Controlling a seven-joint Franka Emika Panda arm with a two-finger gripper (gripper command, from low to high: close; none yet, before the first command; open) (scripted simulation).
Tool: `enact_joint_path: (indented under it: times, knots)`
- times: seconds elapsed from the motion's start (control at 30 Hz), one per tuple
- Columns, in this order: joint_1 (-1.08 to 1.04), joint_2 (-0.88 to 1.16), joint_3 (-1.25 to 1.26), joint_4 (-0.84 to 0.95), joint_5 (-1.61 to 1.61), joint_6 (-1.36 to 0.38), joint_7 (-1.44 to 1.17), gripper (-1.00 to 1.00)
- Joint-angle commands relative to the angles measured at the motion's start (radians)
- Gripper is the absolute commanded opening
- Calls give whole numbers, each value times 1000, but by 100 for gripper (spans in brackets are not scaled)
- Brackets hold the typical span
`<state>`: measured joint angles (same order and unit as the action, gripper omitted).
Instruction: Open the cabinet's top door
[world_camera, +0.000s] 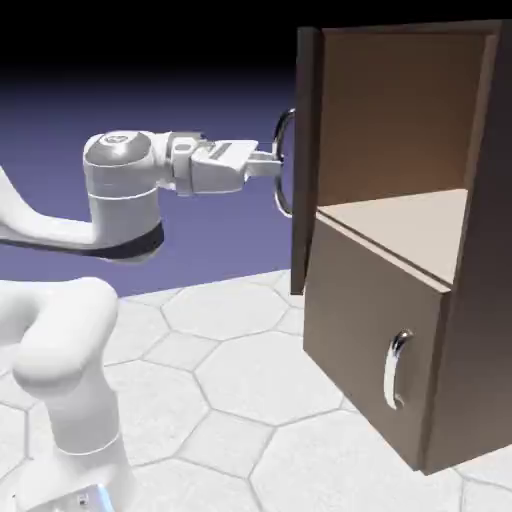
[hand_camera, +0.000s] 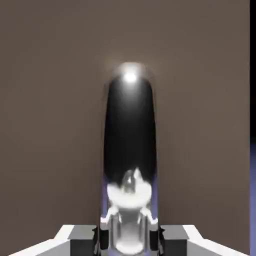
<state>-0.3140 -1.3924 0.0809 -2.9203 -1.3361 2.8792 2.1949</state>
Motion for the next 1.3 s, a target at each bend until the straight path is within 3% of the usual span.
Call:
enact_joint_path:
  times: [0.0,0.3,0.6,1.27]
  knots:
    - [25,-25,16,-11,40,-45,-26,-100]
    - [209,-193,257,-32,345,-436,-141,-100]
    - [270,-208,581,96,610,-823,-154,-100]
    - [-178,-100,1019,788,910,-1561,-199,-100]
